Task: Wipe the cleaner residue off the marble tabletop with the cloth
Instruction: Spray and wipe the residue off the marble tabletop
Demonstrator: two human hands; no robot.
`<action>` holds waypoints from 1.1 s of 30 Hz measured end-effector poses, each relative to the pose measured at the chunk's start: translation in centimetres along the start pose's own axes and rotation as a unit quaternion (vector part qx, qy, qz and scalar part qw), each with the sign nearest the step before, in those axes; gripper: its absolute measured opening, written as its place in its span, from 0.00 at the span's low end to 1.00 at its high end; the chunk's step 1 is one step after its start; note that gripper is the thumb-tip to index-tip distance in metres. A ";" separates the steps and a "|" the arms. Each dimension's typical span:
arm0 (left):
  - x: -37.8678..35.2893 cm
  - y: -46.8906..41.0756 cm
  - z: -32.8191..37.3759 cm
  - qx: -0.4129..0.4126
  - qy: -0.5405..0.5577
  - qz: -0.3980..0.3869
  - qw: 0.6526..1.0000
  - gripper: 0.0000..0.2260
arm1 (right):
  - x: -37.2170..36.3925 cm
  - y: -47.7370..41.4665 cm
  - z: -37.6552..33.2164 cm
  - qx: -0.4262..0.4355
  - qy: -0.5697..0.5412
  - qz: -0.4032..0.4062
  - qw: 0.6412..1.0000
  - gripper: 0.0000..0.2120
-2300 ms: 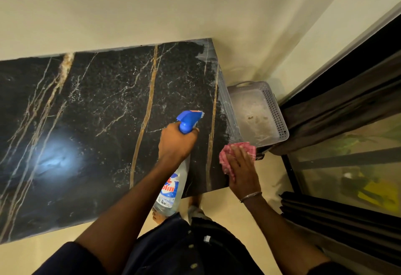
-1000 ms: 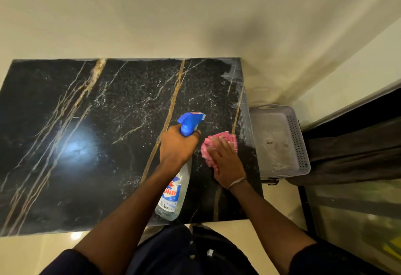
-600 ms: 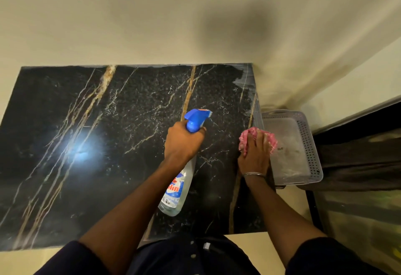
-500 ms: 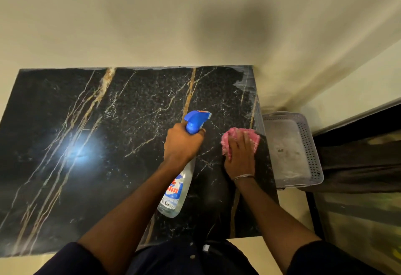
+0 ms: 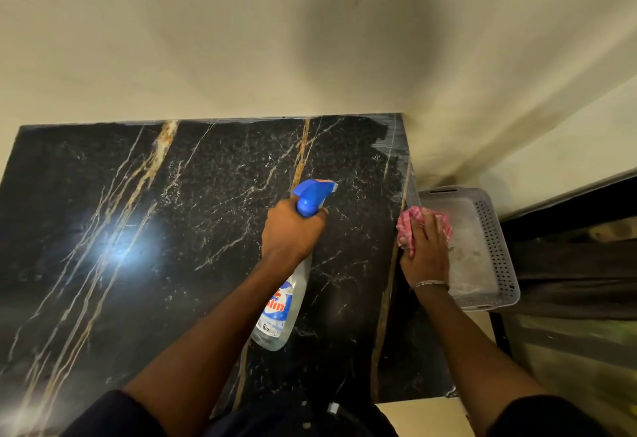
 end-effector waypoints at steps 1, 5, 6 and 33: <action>-0.2 0.0 0.1 0.001 -0.001 -0.003 1.000 0.09 | -0.2 -0.1 -0.4 -0.020 -0.007 0.007 1.000 0.36; -0.8 -0.1 0.5 0.001 0.004 0.003 1.000 0.09 | -1.3 -0.7 -4.4 -0.012 0.018 -0.007 1.000 0.37; -1.0 -0.1 0.5 0.001 0.006 0.002 1.000 0.09 | -1.7 -1.1 -5.9 0.020 0.017 -0.018 1.000 0.36; -1.9 -2.0 1.8 0.004 0.012 -0.002 1.000 0.10 | -3.1 -7.6 -9.5 0.191 -0.008 -0.058 0.980 0.33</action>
Point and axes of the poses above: each hand's wrist, its own y-axis away from the middle knuckle, its own x-axis out of the back of the hand, z = x × y, the point moved 2 cm from there along -y, towards the middle knuckle, and after that the axes turned 8 degrees about x, right-handed, at the moved point
